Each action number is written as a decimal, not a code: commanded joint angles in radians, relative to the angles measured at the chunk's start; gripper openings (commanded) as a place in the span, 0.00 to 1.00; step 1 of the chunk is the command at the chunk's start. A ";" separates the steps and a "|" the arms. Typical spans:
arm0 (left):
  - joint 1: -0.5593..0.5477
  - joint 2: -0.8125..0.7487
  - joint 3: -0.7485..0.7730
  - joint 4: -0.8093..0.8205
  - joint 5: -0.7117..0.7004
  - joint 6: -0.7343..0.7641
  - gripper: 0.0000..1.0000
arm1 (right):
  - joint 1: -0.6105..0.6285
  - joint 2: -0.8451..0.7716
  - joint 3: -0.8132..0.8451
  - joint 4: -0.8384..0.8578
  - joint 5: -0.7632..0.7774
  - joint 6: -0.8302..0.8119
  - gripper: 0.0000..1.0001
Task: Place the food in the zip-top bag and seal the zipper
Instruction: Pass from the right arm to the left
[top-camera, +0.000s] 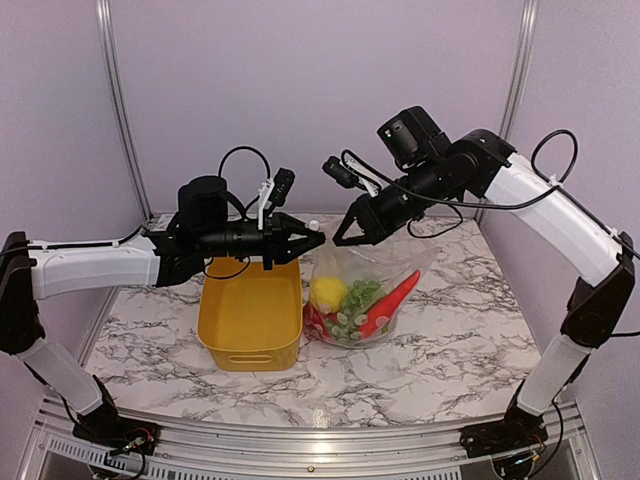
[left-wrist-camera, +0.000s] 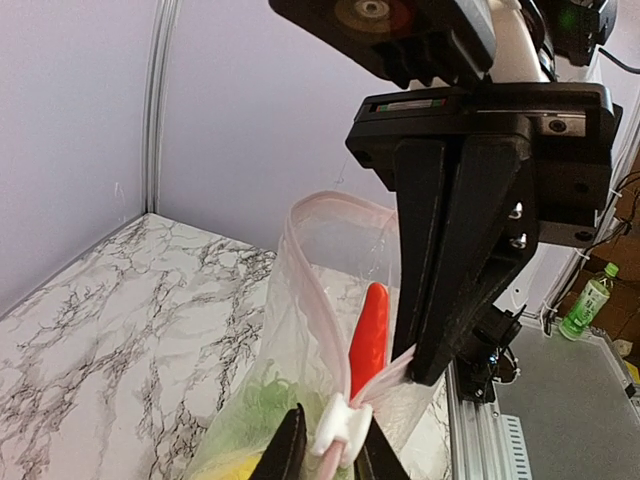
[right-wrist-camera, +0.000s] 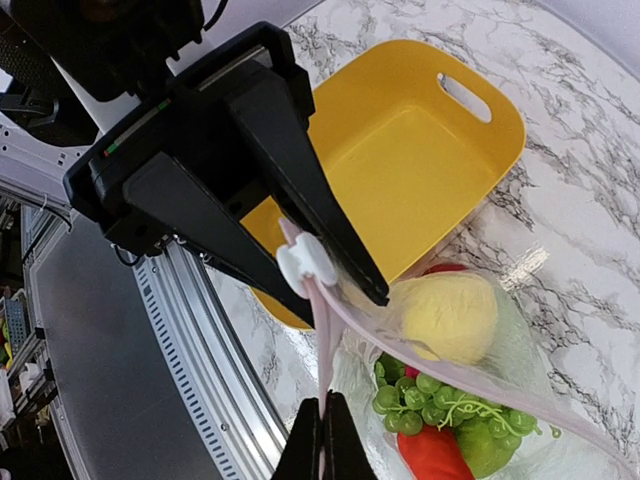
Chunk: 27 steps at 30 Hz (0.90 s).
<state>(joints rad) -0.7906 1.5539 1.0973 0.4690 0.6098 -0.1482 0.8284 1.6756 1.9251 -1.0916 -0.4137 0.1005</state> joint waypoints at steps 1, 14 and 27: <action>0.007 0.010 0.016 0.045 0.036 -0.001 0.15 | -0.001 0.027 0.063 -0.031 0.047 -0.007 0.00; 0.022 0.006 -0.019 0.099 0.047 -0.030 0.07 | -0.038 0.027 0.063 -0.039 0.152 0.004 0.00; 0.022 -0.004 -0.025 0.107 0.036 -0.040 0.00 | -0.048 0.043 0.065 -0.039 0.110 -0.005 0.00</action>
<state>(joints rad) -0.7731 1.5566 1.0832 0.5339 0.6319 -0.1806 0.7925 1.6993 1.9602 -1.1160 -0.3042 0.1001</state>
